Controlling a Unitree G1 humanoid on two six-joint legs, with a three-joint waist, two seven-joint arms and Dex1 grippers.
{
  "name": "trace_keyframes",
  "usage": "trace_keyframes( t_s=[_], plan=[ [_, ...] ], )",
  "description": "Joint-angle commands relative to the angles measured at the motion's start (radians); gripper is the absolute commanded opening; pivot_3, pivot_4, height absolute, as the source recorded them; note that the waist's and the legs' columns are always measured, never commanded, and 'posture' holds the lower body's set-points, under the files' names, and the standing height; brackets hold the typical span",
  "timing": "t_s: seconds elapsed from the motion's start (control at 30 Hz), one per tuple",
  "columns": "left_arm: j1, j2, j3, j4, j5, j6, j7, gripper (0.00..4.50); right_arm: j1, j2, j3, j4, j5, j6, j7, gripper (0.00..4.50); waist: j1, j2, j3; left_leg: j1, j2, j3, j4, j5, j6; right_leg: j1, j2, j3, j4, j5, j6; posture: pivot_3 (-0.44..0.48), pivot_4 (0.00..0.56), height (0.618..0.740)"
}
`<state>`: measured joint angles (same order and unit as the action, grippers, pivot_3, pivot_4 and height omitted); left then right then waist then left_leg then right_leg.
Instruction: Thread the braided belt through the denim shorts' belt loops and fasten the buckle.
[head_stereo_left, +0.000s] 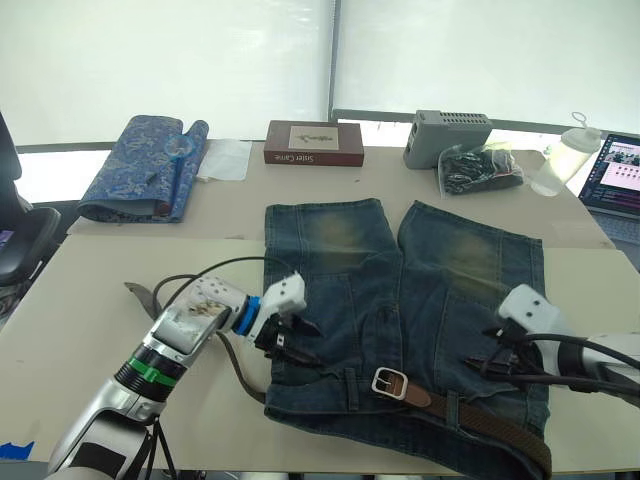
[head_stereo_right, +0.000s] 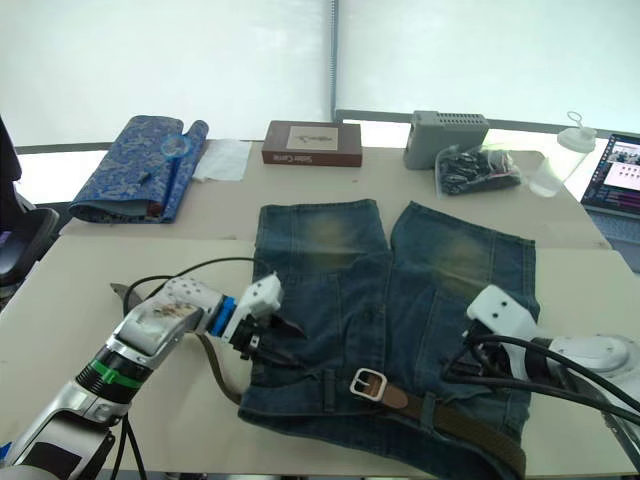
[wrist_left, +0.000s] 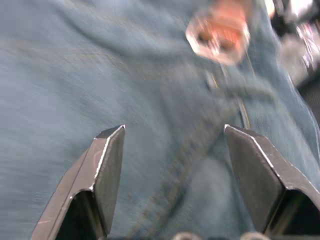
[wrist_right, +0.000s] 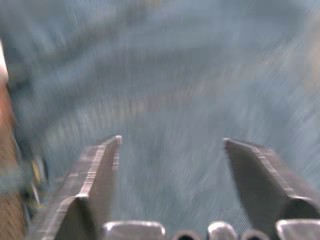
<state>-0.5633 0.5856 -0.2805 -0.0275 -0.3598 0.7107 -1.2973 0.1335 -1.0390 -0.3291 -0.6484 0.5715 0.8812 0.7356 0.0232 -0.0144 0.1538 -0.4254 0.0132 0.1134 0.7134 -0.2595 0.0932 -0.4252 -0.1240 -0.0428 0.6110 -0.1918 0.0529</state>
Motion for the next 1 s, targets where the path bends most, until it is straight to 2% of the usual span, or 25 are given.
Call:
trace_keyframes(
  t_s=[0.03, 0.13, 0.2, 0.27, 0.4, 0.53, 0.7, 0.8, 1.0],
  plan=[
    [0.016, 0.027, 0.193, -0.034, -0.095, 0.091, 0.095, 3.34, -0.026, 0.103, -0.046, -0.143, 0.034, -0.116, -0.033, 3.82, -0.004, 0.0, 0.0, 0.0, 0.0, 0.0, 0.0, 0.0, 0.0, 0.0, 0.0, 0.0, 0.0, 0.0, 0.0, 0.0, 0.15, 0.74],
    [0.05, 0.063, 0.303, -0.023, -0.114, 0.136, 0.18, 3.34, -0.123, 0.227, -0.011, -0.18, 0.143, -0.087, -0.108, 3.82, -0.02, -0.001, 0.001, 0.001, 0.001, 0.0, -0.002, 0.001, -0.003, -0.001, 0.001, 0.0, 0.0, 0.0, 0.0, 0.0, 0.15, 0.74],
    [0.072, 0.075, 0.346, -0.021, -0.093, 0.143, 0.263, 3.34, -0.163, 0.259, 0.04, -0.195, 0.149, -0.077, -0.133, 4.37, -0.02, -0.001, 0.001, 0.002, 0.001, -0.001, -0.002, 0.001, -0.003, 0.0, 0.001, 0.0, 0.001, 0.0, 0.0, 0.0, 0.15, 0.74],
    [0.075, 0.085, 0.378, -0.016, -0.104, 0.159, 0.298, 3.34, -0.194, 0.263, 0.09, -0.206, 0.148, -0.066, -0.143, 4.46, -0.013, -0.002, 0.002, 0.003, 0.0, -0.001, -0.002, 0.001, -0.004, 0.0, 0.001, 0.0, 0.0, 0.0, -0.003, 0.0, 0.15, 0.74],
    [0.115, 0.079, 0.576, -0.068, -0.139, 0.309, 0.513, 4.43, -0.255, 0.283, 0.209, -0.174, 0.127, -0.087, -0.135, 4.5, -0.01, -0.005, 0.003, 0.001, 0.0, -0.001, -0.002, 0.001, -0.004, 0.0, 0.0, -0.001, 0.0, -0.002, -0.006, 0.0, 0.15, 0.74],
    [0.189, 0.084, 0.765, -0.111, -0.14, 0.397, 0.671, 4.43, -0.312, 0.305, 0.339, -0.1, 0.057, -0.151, -0.084, 4.5, -0.021, -0.006, 0.004, 0.002, 0.001, 0.0, -0.003, 0.003, -0.011, -0.001, 0.0, -0.001, 0.0, 0.001, -0.004, 0.0, 0.15, 0.74],
    [0.293, 0.068, 0.917, -0.255, -0.167, 0.553, 0.8, 4.43, -0.339, 0.336, 0.379, -0.063, 0.041, -0.289, 0.043, 4.5, -0.017, -0.007, 0.004, 0.002, 0.001, -0.001, -0.004, 0.004, -0.019, -0.002, 0.001, -0.003, 0.002, 0.001, -0.004, 0.0, 0.15, 0.74],
    [0.349, 0.064, 0.981, -0.326, -0.178, 0.647, 0.846, 4.43, -0.304, 0.317, 0.394, -0.05, 0.0, -0.379, 0.126, 4.5, -0.011, -0.007, 0.005, 0.003, 0.001, -0.002, -0.004, 0.002, -0.025, -0.002, 0.001, -0.004, 0.001, 0.0, -0.004, 0.0, 0.15, 0.74],
    [0.401, 0.066, 1.037, -0.363, -0.175, 0.745, 0.885, 4.43, -0.335, 0.34, 0.435, 0.003, -0.036, -0.41, 0.15, 4.5, -0.012, -0.008, 0.005, 0.004, 0.001, -0.001, -0.004, 0.001, -0.028, -0.004, 0.001, -0.004, 0.001, 0.0, -0.01, 0.0, 0.15, 0.74]
  ],
)
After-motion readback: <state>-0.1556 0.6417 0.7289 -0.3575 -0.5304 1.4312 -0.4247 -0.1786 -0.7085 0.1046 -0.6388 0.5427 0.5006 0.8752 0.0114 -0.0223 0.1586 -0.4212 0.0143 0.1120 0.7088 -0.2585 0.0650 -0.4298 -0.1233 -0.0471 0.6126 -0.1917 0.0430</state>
